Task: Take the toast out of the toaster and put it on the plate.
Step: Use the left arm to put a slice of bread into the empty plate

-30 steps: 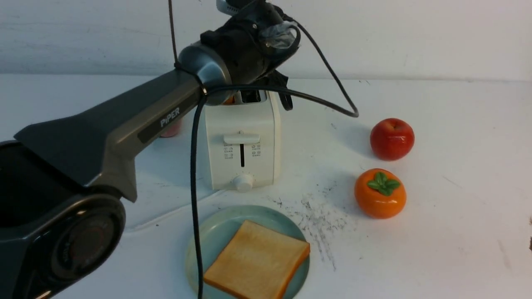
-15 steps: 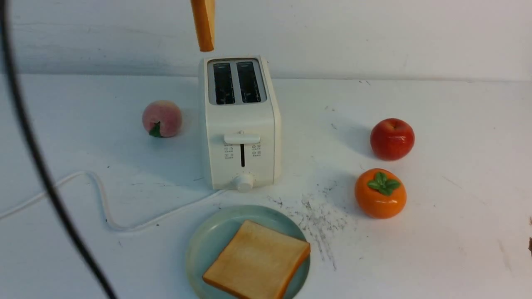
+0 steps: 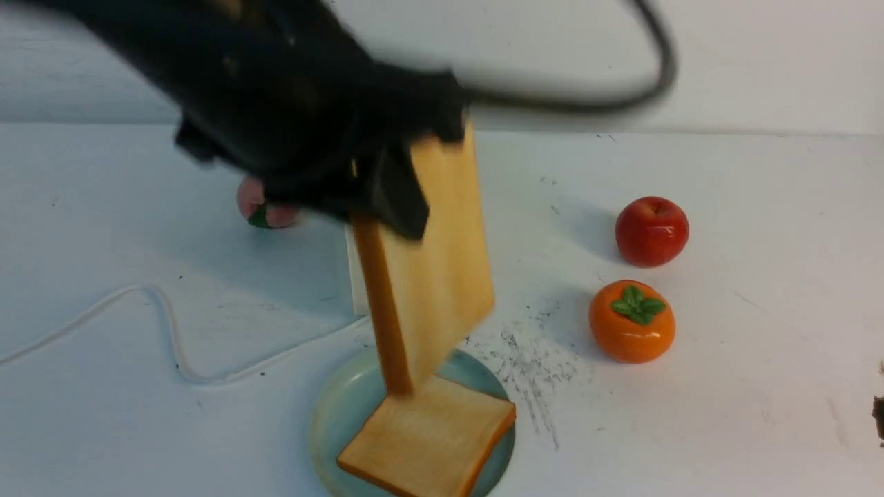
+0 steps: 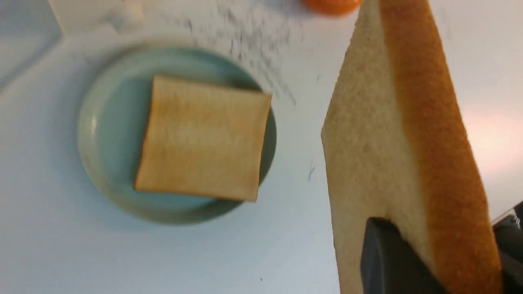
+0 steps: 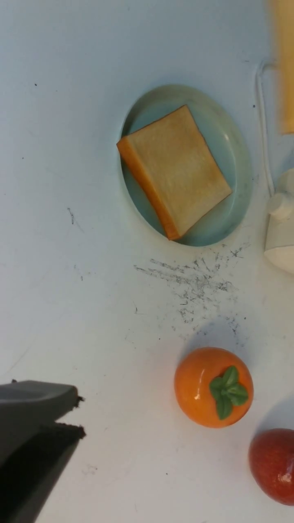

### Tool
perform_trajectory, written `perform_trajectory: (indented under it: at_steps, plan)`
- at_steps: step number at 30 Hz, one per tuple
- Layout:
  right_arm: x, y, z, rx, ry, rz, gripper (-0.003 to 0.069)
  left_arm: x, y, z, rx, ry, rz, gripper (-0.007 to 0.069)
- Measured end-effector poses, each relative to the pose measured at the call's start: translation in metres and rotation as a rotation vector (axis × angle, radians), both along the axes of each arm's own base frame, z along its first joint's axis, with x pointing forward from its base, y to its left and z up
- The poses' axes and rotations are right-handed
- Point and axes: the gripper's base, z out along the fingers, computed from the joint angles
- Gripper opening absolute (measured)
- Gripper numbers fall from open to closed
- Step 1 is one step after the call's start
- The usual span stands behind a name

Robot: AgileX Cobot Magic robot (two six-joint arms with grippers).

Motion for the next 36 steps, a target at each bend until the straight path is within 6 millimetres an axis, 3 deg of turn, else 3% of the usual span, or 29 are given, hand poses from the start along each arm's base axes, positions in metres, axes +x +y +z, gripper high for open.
perform_trajectory:
  at_steps: [3,4,5,7,19,30,36]
  plan:
    - [0.0,0.0,0.0,0.0,0.0,0.0,0.0085,0.006,-0.009,-0.061,-0.04,0.082,0.052,0.0102]
    - [0.0,0.0,0.0,0.0,0.0,0.0,0.0085,0.006,-0.009,-0.061,-0.044,0.086,0.052,0.0102]
    - [0.0,0.0,0.0,0.0,0.0,0.0,0.0085,0.011,-0.011,-0.088,-0.069,0.082,0.095,0.0102]
    - [0.0,0.0,0.0,0.001,0.0,0.0,0.0085,0.015,-0.012,-0.105,-0.086,0.065,0.135,0.0102]
    - [0.0,0.0,0.0,0.001,0.0,0.0,0.0085,0.026,-0.017,-0.116,-0.143,0.017,0.2,0.0102]
    - [0.0,0.0,0.0,0.0,0.001,0.0,0.0088,0.039,-0.024,-0.151,-0.087,0.086,0.217,0.0102]
    - [0.0,0.0,0.0,0.0,0.001,0.0,0.0088,0.041,-0.025,-0.158,-0.068,0.096,0.214,0.0102]
